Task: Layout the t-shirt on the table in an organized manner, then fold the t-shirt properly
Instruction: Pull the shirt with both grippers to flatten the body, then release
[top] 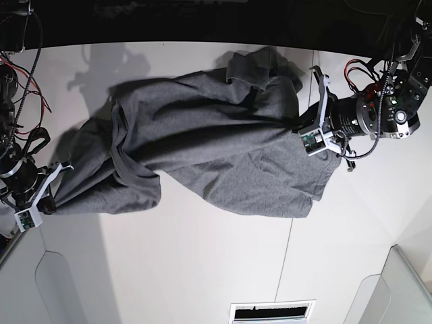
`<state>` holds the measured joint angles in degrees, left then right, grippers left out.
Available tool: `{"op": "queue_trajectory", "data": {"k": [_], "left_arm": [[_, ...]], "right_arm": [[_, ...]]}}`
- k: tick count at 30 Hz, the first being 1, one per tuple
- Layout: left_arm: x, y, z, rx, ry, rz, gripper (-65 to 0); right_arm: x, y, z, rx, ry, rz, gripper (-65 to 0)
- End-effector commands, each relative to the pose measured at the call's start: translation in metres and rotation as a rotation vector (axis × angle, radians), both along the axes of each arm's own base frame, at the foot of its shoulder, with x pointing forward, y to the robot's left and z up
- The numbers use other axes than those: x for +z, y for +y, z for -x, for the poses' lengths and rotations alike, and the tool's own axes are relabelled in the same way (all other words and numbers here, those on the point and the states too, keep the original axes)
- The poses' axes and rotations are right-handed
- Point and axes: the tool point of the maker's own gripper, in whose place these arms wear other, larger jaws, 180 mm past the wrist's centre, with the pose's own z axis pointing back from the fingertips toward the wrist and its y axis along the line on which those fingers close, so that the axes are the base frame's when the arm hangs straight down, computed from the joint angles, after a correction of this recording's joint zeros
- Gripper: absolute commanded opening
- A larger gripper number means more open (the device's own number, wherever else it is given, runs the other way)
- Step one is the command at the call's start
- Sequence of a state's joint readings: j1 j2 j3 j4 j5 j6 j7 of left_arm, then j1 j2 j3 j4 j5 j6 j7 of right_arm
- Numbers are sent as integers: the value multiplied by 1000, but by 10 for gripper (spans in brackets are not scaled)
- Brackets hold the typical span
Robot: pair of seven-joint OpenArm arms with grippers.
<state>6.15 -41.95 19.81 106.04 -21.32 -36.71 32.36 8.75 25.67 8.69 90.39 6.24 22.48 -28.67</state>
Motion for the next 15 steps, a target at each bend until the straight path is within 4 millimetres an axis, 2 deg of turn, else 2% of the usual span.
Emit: {"op": "queue_trajectory", "data": {"k": [1,5,6,9,10,11,15], "left_arm": [[14,2,-8,12,-24,30,-650],[23,-3,-9,45,8,117,-650],[23,-5,-8,46,13,130,-632],[23,-12,-7,50,21,159,-468],[23,-14,-6,51,24,168,-429],[23,-17,-6,53,25,177,-407],[23,-22,-6,54,25,193,-405]], "right_arm": [[21,-16,-10,-51,-69,3,-650],[22,-43,-9,-170,-85,-20,-650],[22,-45,-9,-184,-84,-36,-650],[16,-40,-5,-192,-44,-114,-322],[14,-38,-4,-192,-34,-131,-264],[11,-35,-3,-193,-20,-148,-249],[-5,-24,3,-201,40,-177,-251]]}}
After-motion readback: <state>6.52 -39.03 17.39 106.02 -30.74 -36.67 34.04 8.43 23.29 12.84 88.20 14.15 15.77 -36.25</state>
